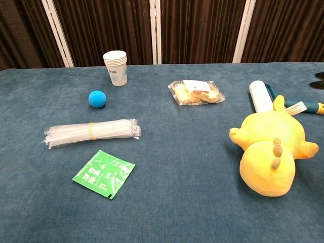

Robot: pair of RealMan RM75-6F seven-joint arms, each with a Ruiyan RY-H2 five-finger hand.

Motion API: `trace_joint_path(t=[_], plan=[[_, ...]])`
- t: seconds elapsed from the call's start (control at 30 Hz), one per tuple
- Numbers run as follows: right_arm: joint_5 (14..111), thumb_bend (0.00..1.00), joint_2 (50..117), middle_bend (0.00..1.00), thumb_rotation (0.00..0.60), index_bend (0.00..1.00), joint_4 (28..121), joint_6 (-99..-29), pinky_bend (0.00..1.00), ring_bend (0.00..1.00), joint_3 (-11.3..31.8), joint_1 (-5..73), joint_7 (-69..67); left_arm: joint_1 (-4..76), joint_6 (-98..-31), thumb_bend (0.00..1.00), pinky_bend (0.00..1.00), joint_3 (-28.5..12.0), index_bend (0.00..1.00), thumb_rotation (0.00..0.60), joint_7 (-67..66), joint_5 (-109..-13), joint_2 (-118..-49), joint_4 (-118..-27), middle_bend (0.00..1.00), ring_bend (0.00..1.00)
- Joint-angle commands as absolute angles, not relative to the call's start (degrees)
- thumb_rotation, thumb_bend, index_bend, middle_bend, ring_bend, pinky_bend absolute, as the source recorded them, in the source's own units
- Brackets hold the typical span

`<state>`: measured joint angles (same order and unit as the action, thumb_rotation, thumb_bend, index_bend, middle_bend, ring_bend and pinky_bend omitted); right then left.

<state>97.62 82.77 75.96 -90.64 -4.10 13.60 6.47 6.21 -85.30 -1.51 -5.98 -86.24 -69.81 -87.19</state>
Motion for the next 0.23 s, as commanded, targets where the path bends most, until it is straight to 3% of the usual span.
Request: trace_joint_path(t=[0.03, 0.23], plan=[[94.12, 0.34, 78.87, 0.0, 0.6, 0.0, 80.43, -90.09, 0.0, 0.0, -3.44, 11.54, 9.2, 5.75, -86.58, 0.1, 0.0, -1.26, 0.0, 0.6, -5.75, -87.35, -69.88, -87.16, 0.0, 0.0], [90.07, 0.34, 76.4, 0.0, 0.6, 0.0, 82.32, -89.88, 0.0, 0.0, -0.49, 10.46, 8.36, 5.5, -87.56, 0.1, 0.0, -1.23, 0.0, 0.6, -4.88, -88.35, -69.67, -87.01, 0.0, 0.0]])
